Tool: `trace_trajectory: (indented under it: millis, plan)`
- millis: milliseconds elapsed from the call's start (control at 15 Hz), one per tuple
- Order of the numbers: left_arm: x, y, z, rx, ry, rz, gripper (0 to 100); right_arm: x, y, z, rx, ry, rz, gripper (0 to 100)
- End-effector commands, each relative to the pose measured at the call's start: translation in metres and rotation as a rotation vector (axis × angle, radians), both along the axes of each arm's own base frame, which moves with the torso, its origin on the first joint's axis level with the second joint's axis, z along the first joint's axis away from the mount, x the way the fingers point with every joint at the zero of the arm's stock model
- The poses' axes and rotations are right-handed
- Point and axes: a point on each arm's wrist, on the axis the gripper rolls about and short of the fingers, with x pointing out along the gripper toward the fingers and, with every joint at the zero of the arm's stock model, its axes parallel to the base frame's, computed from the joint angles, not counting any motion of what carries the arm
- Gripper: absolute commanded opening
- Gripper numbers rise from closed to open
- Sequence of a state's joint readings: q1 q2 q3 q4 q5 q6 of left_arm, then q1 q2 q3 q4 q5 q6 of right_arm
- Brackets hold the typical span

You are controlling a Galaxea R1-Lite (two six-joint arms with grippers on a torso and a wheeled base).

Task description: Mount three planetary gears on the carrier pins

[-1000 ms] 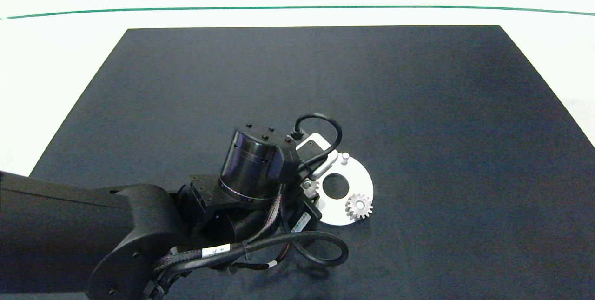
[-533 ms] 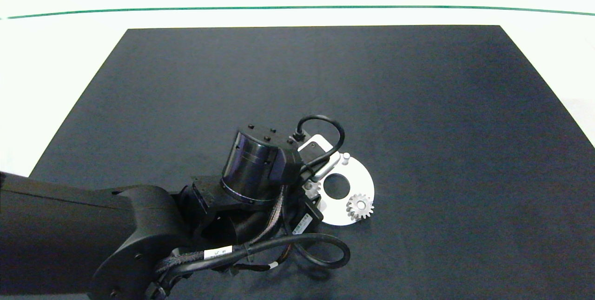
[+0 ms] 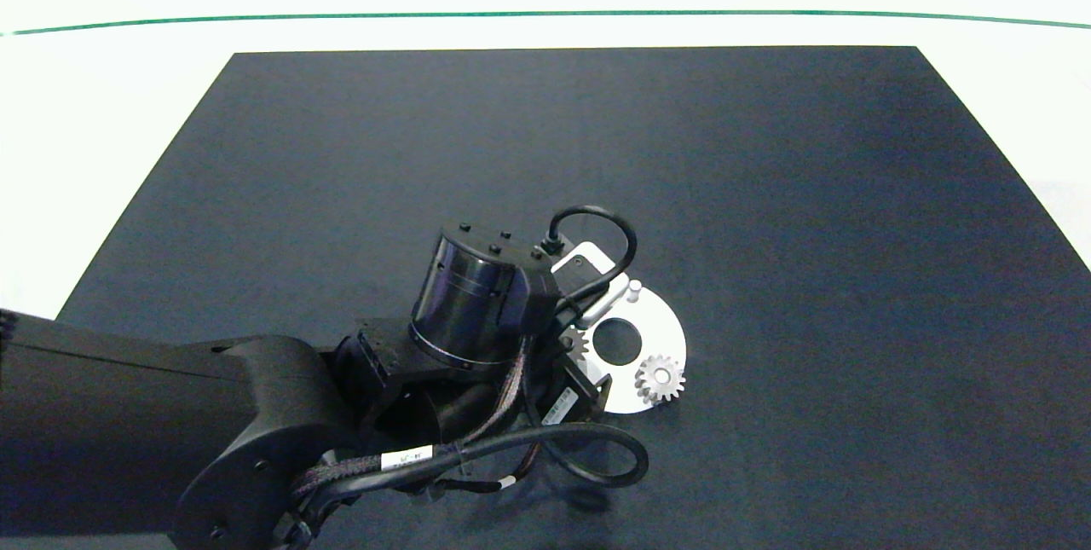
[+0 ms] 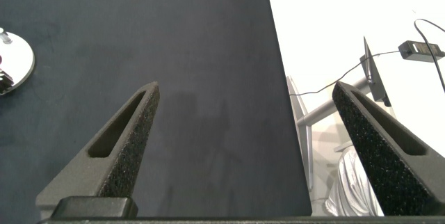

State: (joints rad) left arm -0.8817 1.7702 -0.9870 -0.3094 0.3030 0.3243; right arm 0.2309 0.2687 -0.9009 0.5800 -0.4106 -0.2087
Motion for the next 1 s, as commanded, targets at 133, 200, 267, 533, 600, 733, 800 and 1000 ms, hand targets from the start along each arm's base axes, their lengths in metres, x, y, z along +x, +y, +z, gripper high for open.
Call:
trace_trajectory:
  millis: [133, 200, 267, 533, 600, 733, 800, 1000]
  plan:
    - [0.002, -0.001, 0.006, -0.009, -0.015, 0.002, 100, 0.000, 0.000, 0.000, -0.002, 0.003, -0.001, 100]
    - [0.004, 0.000, 0.006, -0.001, -0.023, 0.001, 100, 0.000, 0.000, 0.000, -0.002, 0.003, -0.001, 100]
    - [0.005, -0.001, 0.009, -0.003, -0.032, 0.000, 100, 0.000, 0.000, -0.001, -0.002, 0.003, 0.000, 100]
    - [0.000, 0.004, 0.035, 0.015, -0.031, -0.007, 100, 0.001, 0.000, -0.002, -0.004, 0.011, -0.001, 100]
    - [-0.003, 0.008, 0.046, 0.032, -0.017, -0.008, 100, 0.001, 0.000, -0.002, -0.004, 0.012, -0.001, 100]
    - [-0.006, 0.013, 0.062, 0.017, -0.028, -0.007, 100, 0.002, 0.000, -0.003, -0.005, 0.017, -0.001, 100]
    - [-0.004, 0.014, 0.064, 0.018, -0.037, -0.004, 100, 0.002, 0.001, -0.003, -0.005, 0.017, -0.001, 100]
    - [0.003, 0.017, 0.064, 0.029, -0.044, -0.003, 100, 0.002, 0.001, -0.002, -0.005, 0.015, -0.003, 100]
